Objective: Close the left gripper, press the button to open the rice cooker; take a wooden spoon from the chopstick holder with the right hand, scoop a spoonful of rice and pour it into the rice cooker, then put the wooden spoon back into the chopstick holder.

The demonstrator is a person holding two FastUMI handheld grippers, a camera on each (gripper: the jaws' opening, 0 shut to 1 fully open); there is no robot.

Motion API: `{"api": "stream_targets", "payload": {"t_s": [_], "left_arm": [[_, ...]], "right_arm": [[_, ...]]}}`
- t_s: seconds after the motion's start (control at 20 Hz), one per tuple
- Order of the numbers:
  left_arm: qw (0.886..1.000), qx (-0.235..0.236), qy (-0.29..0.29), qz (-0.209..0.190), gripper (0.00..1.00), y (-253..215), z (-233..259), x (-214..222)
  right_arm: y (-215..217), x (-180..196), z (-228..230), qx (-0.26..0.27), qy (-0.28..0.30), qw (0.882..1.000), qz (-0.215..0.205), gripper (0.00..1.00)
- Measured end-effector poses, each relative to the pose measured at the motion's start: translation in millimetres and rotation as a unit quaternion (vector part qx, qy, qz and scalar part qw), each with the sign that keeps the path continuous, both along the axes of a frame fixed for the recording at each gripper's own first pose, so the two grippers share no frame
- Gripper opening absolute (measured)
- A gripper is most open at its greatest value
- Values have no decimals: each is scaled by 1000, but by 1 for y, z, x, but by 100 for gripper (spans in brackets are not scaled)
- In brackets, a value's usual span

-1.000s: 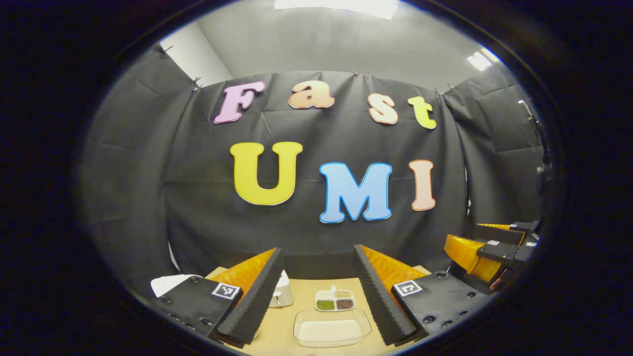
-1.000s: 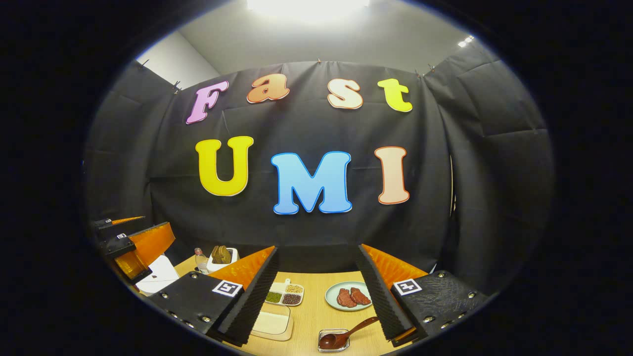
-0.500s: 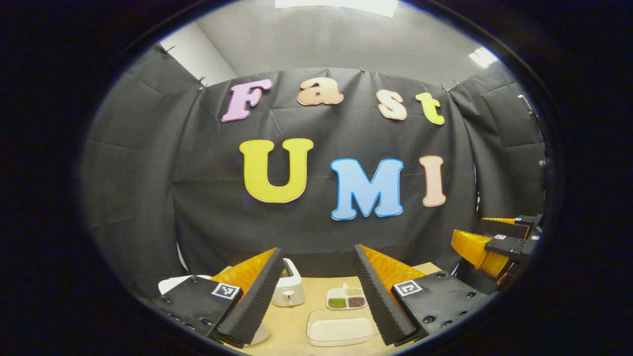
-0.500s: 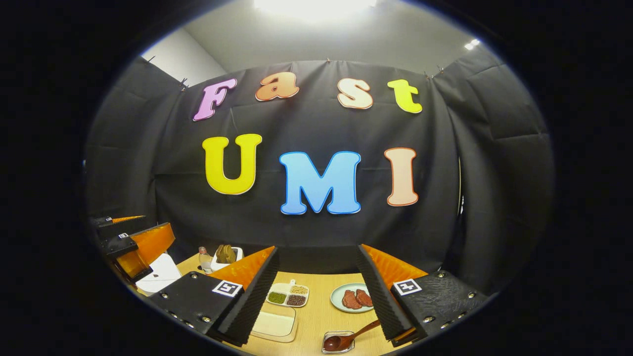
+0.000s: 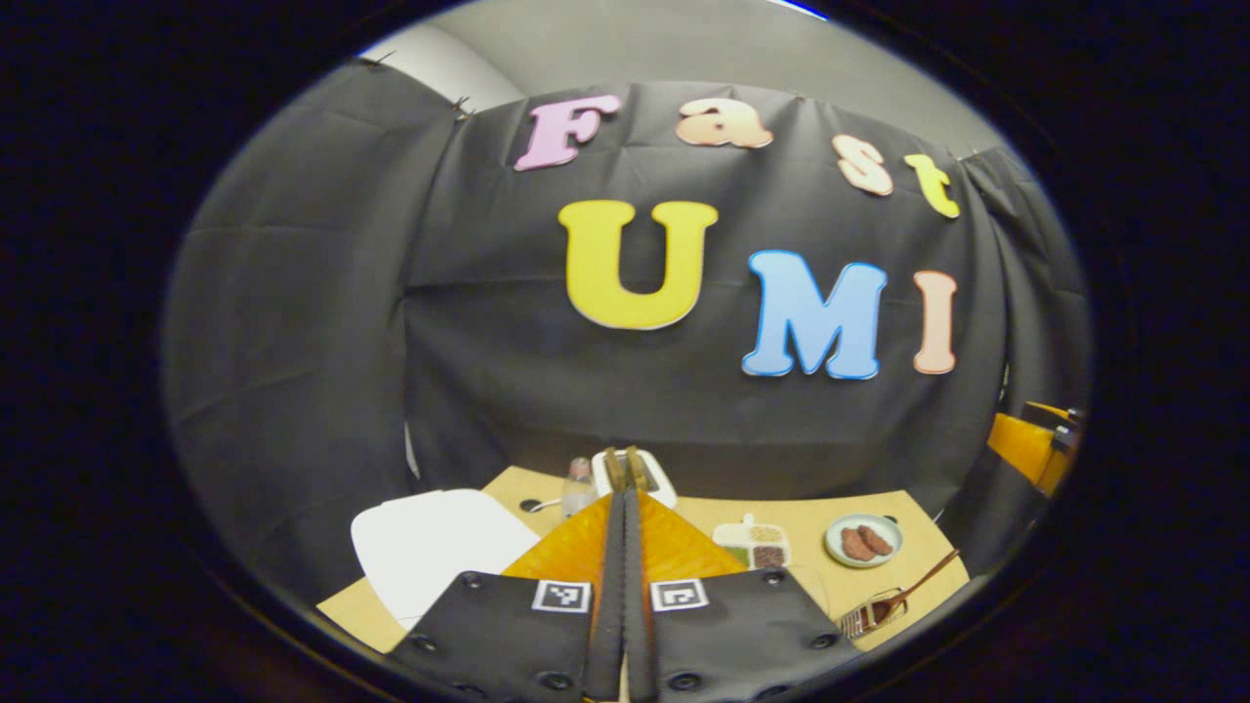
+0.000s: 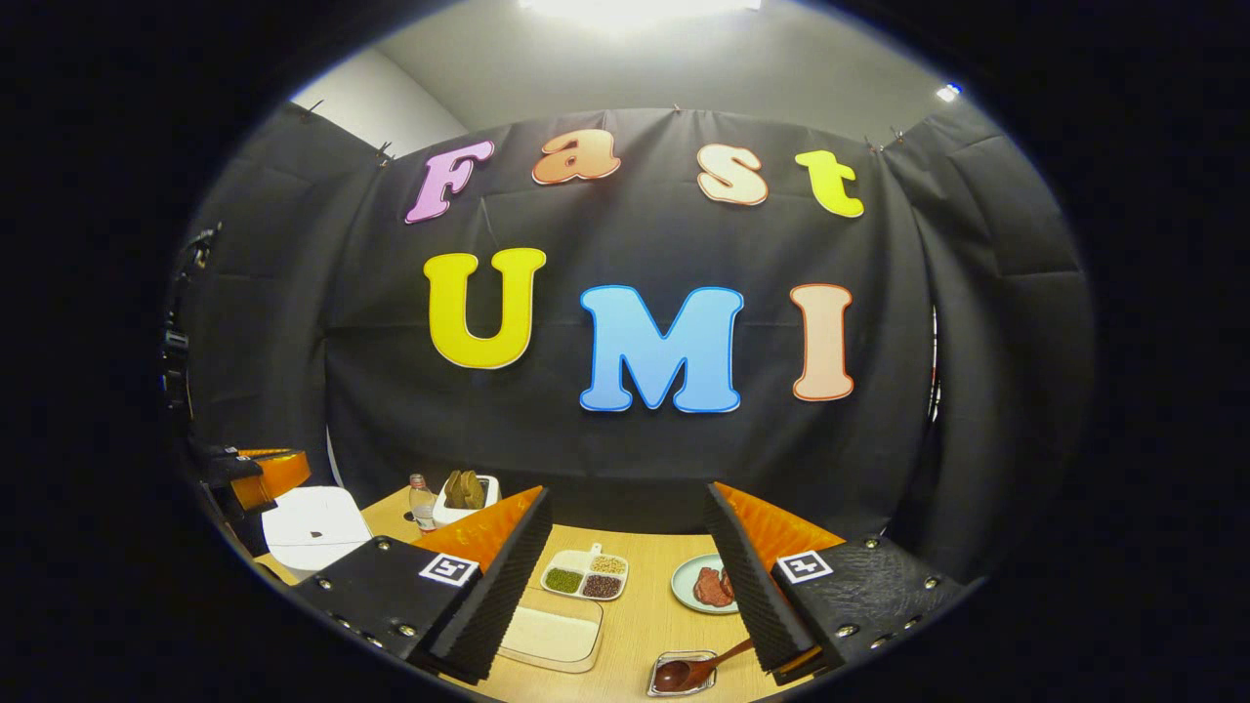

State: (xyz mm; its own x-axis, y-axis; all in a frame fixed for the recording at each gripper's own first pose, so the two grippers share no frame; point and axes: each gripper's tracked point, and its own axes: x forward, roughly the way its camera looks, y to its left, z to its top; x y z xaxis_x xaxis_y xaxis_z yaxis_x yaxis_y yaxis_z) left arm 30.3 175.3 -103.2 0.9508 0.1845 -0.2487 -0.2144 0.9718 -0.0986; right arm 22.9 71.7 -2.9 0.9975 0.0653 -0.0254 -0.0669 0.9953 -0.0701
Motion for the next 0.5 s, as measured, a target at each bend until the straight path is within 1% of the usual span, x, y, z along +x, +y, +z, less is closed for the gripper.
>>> {"api": "stream_targets", "payload": {"t_s": [0.05, 0.2, 0.25, 0.35, 0.5], "left_arm": [[1000, -15, 19, 3, 7, 11, -13, -7], [997, -29, 65, 36, 10, 59, -51, -10], [995, -42, 79, 43, 8, 73, -62, -11], [990, -69, 107, 59, 8, 98, -90, -12], [981, -93, 152, 81, 8, 126, -128, -7]], "right_arm": [[3, 0, -3, -2, 3, 1000, 2, 95], [8, 2, -10, -10, 12, 1000, 7, 95], [9, 3, -13, -12, 15, 1000, 8, 95], [9, 4, -18, -16, 21, 1000, 8, 95], [5, 9, -25, -17, 33, 999, 2, 95]]}}
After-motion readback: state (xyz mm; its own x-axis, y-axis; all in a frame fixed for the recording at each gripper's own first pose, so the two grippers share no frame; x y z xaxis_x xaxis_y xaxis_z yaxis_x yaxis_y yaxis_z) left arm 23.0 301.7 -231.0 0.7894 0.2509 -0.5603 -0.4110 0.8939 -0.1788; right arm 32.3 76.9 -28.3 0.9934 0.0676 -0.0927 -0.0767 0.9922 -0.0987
